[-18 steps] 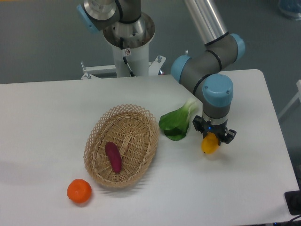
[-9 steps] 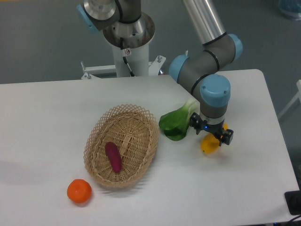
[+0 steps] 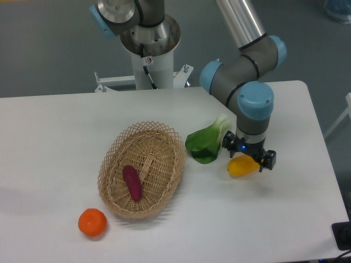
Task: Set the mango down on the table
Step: 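Set the mango on the table and open the gripper, then raise the open gripper away from the mango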
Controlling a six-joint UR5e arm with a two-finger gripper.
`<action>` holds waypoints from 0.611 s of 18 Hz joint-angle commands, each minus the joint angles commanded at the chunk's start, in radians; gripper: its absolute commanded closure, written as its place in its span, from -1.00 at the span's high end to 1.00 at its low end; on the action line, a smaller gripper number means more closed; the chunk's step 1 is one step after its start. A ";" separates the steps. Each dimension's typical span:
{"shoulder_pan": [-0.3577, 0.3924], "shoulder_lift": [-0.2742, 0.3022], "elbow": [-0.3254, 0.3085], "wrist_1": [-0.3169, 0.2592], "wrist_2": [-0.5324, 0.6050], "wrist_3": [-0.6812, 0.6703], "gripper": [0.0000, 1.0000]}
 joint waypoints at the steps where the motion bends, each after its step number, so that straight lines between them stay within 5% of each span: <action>1: 0.003 0.000 0.015 -0.015 0.000 0.000 1.00; 8: 0.014 -0.034 0.224 -0.331 -0.028 0.011 1.00; 11: 0.018 -0.054 0.294 -0.405 -0.028 0.046 1.00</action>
